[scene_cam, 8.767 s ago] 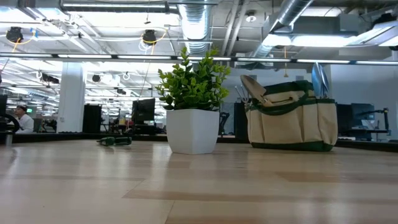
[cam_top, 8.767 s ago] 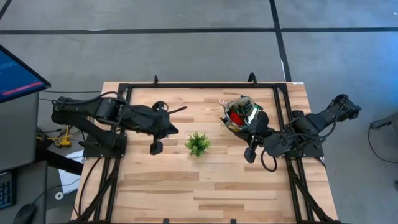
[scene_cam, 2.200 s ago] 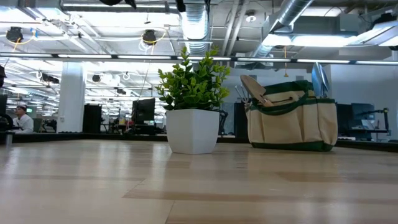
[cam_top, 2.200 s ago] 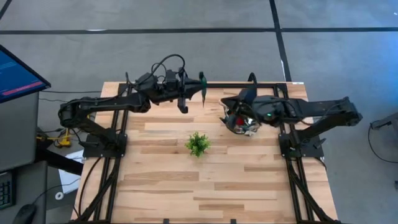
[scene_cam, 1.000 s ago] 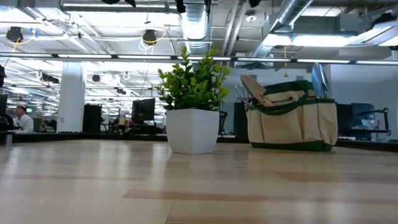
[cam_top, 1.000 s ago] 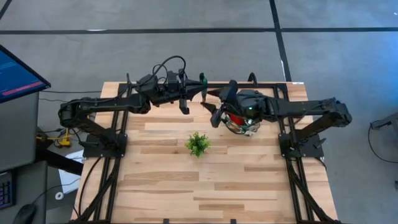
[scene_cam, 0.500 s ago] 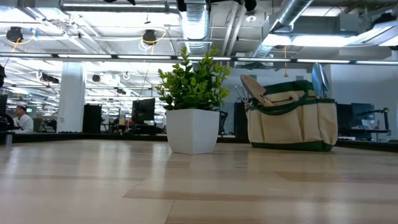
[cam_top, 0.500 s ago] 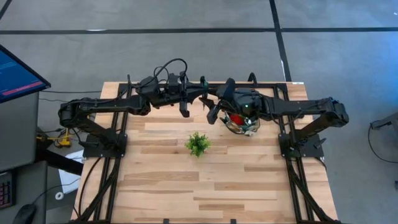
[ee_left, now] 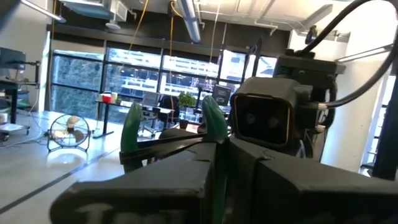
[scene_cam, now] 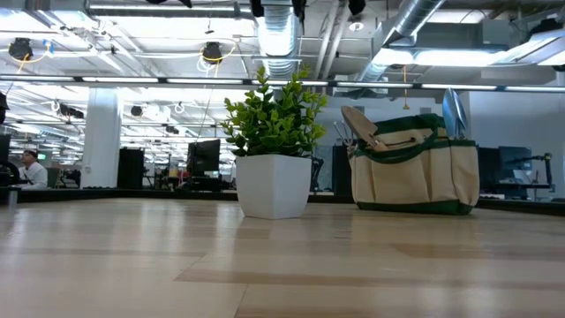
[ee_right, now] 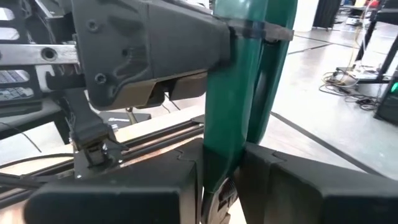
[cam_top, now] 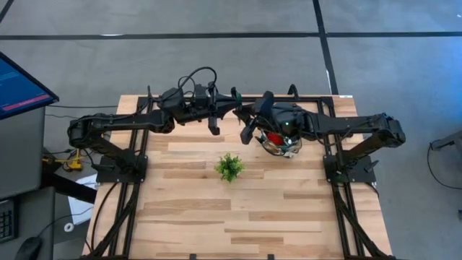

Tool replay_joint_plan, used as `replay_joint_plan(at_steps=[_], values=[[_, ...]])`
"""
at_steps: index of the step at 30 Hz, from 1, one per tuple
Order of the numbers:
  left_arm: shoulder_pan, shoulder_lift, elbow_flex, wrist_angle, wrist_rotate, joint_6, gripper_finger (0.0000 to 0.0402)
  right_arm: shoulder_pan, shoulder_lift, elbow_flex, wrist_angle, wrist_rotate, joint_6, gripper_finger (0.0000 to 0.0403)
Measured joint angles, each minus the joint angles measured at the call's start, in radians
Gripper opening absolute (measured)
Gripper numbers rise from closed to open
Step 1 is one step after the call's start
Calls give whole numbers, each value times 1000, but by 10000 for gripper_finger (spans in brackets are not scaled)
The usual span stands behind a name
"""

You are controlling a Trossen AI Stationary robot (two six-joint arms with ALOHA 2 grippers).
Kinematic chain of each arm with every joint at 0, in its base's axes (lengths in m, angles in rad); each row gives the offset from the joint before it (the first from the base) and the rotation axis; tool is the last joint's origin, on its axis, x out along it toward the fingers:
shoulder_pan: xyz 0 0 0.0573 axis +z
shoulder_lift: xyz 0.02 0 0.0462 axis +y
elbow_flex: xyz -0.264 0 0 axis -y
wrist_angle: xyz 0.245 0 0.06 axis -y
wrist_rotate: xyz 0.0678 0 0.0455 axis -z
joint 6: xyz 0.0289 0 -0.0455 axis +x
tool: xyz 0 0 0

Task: Pick & Place Garden tools in Gardening bag
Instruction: Put the green fruit pruner into the brown gardening bag

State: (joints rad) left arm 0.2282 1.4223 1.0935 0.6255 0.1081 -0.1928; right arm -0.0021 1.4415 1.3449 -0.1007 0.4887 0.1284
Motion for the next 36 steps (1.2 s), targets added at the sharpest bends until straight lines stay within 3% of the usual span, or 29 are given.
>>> replay_joint_plan(at_steps=[15, 36], values=[[0, 1, 0, 3, -4, -10, 25, 11, 1, 0, -2, 63, -8, 51], [0, -4, -2, 8, -29, -6, 181, 11, -10, 0, -11, 90, -16, 46]])
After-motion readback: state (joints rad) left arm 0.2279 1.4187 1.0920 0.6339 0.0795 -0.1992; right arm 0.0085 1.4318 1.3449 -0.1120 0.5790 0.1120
